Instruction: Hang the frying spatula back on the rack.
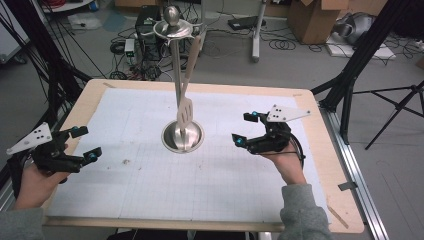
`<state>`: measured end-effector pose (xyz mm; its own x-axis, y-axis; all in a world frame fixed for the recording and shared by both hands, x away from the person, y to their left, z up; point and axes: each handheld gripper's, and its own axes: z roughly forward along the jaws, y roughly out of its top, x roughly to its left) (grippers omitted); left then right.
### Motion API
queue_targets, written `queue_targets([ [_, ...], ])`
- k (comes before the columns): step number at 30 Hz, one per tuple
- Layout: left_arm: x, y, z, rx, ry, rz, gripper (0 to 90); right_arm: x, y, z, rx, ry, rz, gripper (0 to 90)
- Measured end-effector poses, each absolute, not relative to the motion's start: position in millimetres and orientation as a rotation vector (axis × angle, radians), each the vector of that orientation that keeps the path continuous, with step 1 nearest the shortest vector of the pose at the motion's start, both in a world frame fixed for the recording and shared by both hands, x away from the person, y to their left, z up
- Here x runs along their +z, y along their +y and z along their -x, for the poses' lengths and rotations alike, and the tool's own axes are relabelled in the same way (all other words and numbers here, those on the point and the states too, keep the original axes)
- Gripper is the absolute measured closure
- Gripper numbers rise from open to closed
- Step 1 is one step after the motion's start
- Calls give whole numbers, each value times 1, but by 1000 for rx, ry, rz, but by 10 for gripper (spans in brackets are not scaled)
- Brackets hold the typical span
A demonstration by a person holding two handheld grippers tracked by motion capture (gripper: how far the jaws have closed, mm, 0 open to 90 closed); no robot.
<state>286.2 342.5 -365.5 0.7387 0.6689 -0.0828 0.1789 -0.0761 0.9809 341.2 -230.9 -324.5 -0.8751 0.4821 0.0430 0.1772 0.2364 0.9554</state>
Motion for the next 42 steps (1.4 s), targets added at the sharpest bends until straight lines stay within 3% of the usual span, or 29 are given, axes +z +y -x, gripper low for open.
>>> queue_targets([
  [42, -368, 340, -295, 442, 691, -1617, 31, -361, -298, -299, 1647, 2077, -793, 142],
])
